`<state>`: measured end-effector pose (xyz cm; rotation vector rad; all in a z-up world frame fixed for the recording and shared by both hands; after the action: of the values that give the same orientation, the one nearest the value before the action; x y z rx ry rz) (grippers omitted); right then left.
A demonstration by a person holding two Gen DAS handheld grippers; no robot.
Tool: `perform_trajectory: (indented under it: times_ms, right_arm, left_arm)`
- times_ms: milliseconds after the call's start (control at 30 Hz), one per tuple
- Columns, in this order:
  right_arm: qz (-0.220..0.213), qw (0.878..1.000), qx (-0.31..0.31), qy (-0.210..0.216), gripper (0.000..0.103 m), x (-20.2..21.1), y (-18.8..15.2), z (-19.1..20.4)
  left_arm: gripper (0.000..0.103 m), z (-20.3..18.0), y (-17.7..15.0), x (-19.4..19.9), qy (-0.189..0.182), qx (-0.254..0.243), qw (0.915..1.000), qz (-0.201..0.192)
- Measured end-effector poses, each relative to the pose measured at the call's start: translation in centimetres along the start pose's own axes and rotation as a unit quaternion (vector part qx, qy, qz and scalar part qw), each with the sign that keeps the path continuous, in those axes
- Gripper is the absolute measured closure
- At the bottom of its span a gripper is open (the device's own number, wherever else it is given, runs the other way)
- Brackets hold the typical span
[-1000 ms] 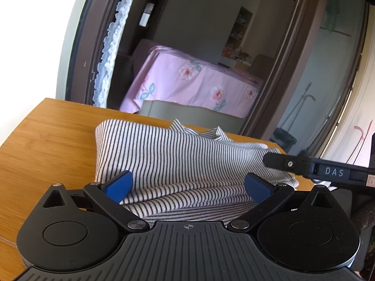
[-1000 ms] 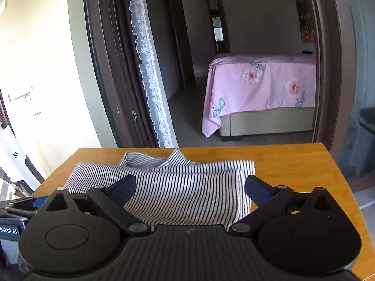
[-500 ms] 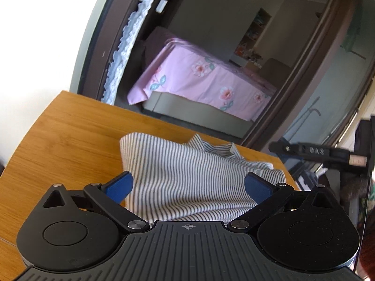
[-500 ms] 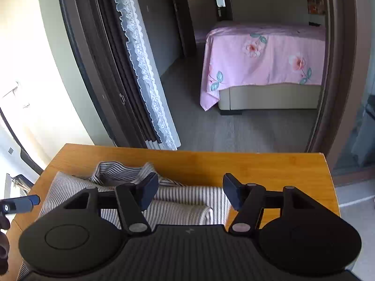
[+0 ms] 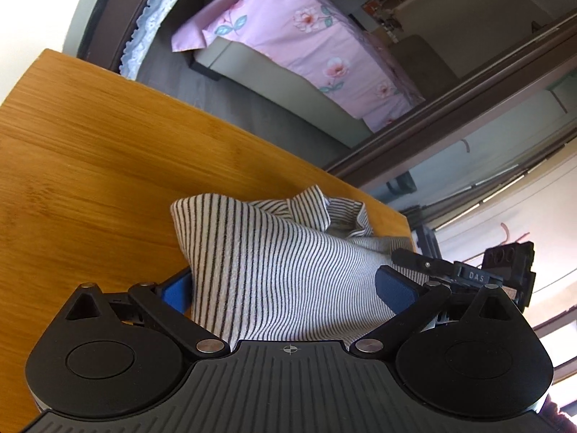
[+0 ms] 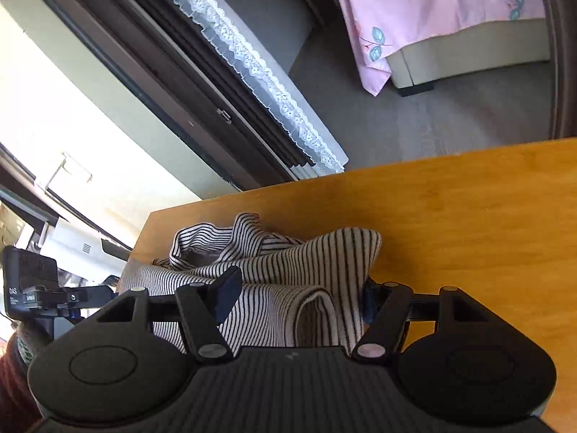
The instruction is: Fold clothes
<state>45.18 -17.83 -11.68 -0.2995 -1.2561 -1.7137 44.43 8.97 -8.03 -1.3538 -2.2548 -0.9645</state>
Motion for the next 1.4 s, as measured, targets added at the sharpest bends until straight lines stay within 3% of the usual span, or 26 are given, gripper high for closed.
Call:
perform_trajectory:
  times_ms: [33,100,167,233,267,367,433,533,667,833,900,1167,1233,1267,1333,1400]
  right_arm:
    - [-0.001,1.0,0.018,-0.01,0.039,-0.3,0.3,0.2]
    - [-0.003,0.998,0.05,-0.034,0.052,-0.8,0.6,0.5]
    - [-0.008,0.995,0.08,-0.06,0.06,-1.1,0.9,0.8]
    - [-0.024,0.992,0.092,-0.085,0.07,-1.0,1.4,1.0]
    - [-0.034,0.989,0.103,-0.1,0.08,-0.6,1.7,1.3]
    - [-0.088,0.964,0.209,-0.139,0.083,2.6,2.4,4.9]
    - [-0.115,0.944,0.274,-0.143,0.084,5.9,1.2,7.8]
    - [-0.154,0.906,0.366,-0.145,0.084,10.9,-0.8,12.3]
    - [-0.171,0.879,0.419,-0.149,0.083,16.1,-5.4,15.1]
    - [-0.158,0.859,0.462,-0.157,0.083,19.0,-12.1,16.5]
    - [-0.146,0.852,0.476,-0.163,0.083,19.2,-15.0,17.0]
    - [-0.101,0.872,0.452,-0.16,0.083,20.7,-22.2,17.2]
    - [-0.096,0.872,0.453,-0.158,0.083,20.9,-22.8,17.2]
    - [-0.093,0.875,0.449,-0.155,0.083,21.1,-23.3,17.3]
    - [-0.086,0.879,0.445,-0.15,0.083,21.3,-24.4,17.4]
    - [-0.079,0.88,0.446,-0.146,0.083,21.4,-25.4,17.7]
  left_arm:
    - [0.001,-0.1,0.1,-0.1,0.001,-0.007,1.0,-0.005]
    - [0.004,-0.2,0.3,-0.4,0.004,-0.02,0.9997,-0.016]
    - [0.013,-0.2,0.7,-0.7,0.022,-0.032,0.9986,-0.035]
    - [0.044,-0.2,1.1,-1.0,0.04,-0.045,0.9967,-0.054]
    - [0.052,-0.2,1.4,-1.1,0.049,-0.051,0.9954,-0.064]
    - [0.066,-0.3,2.0,-1.4,0.076,-0.07,0.9903,-0.092]
    - [0.075,-1.9,2.0,-0.2,0.077,-0.114,0.9835,-0.118]
    - [0.077,-5.5,0.8,3.0,0.052,-0.182,0.9691,-0.159]
    - [0.077,-9.3,-3.2,8.1,0.028,-0.252,0.9476,-0.194]
    - [0.076,-9.5,-9.7,12.5,0.028,-0.274,0.9421,-0.191]
    - [0.076,-8.9,-11.4,13.2,0.03,-0.266,0.945,-0.187]
    - [0.076,-6.8,-18.3,16.0,0.037,-0.236,0.9557,-0.173]
    - [0.074,-6.6,-18.4,16.9,0.026,-0.219,0.96,-0.173]
    - [0.071,-6.6,-18.3,17.4,0.019,-0.207,0.9631,-0.171]
    - [0.053,-6.4,-18.4,18.5,0.001,-0.181,0.9684,-0.171]
    - [0.045,-6.7,-17.8,19.4,-0.012,-0.165,0.9706,-0.175]
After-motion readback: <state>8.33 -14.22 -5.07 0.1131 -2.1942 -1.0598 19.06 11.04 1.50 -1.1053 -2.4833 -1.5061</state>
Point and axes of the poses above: each gripper's, at about its wrist camera, not at the fingertips, and x roughly against the way its jaws point, z to its left, y to its top, the point moved 8 cm from there along -x, roughly the way its jaws point, and after that the axes turned 5 degrees about x, right-handed, at the moved point
